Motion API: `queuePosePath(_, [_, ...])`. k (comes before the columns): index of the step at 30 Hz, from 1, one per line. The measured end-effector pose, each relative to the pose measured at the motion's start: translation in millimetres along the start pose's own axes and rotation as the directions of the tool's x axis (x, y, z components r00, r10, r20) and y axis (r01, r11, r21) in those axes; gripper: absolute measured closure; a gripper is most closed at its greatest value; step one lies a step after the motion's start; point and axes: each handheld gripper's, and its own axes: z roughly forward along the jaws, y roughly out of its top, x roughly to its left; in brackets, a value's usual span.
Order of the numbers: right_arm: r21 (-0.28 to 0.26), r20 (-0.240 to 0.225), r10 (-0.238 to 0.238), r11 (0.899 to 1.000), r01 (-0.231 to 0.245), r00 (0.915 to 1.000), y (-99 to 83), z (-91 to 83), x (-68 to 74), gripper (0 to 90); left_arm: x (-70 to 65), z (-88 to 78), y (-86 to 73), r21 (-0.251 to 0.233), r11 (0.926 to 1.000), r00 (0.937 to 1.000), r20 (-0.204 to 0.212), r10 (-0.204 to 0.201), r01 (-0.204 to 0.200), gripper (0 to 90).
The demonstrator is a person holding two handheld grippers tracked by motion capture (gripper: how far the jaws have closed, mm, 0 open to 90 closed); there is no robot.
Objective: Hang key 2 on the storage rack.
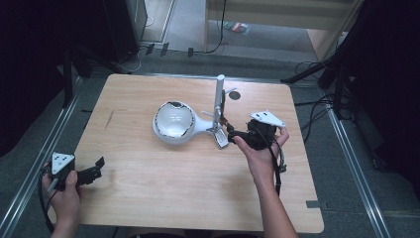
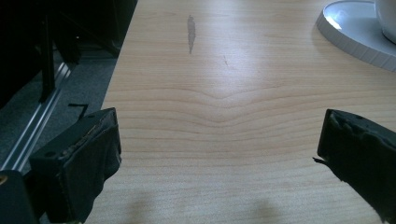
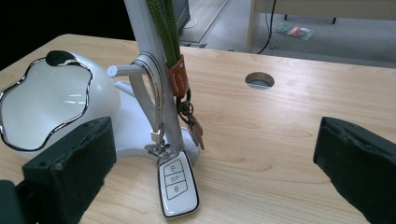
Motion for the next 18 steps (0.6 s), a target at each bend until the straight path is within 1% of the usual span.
queuePosePath(3, [0.006,0.01,-0.008,1.0,0.008,0.9999,-2.0,-2.4,-1.2,0.0,0.3,0.0,0.0,0.0,1.0,1.0,0.002,-0.001,0.001,0.0])
queuePosePath(4, [0.01,0.025,-0.013,1.0,0.013,0.9996,-3.7,-3.5,-1.0,0.0,0.3,0.1,0.0,-0.001,1.0,1.0,0.001,-0.002,0.002,0.0])
queuePosePath(6, [0.009,0.031,-0.017,1.0,0.017,0.9994,-4.4,-3.7,-1.5,0.0,0.2,0.0,0.0,0.0,1.0,1.0,0.002,-0.001,0.001,0.0])
queuePosePath(10, [0.012,0.034,-0.011,1.0,0.01,0.9994,-8.8,-6.8,-3.8,0.0,0.6,0.1,0.0,-0.001,1.0,1.0,0.002,-0.002,0.002,0.0])
queuePosePath(13, [0.018,0.033,-0.017,1.0,0.016,0.9993,-12.3,-8.7,-6.9,0.0,0.8,0.2,0.0,0.0,1.0,1.0,0.002,-0.004,0.004,0.0])
queuePosePath(18, [0.02,0.02,0.003,1.0,-0.004,0.9998,-20.6,-13.7,-15.6,0.0,0.8,0.4,0.3,0.005,1.0,1.0,0.0,-0.005,0.005,0.0])
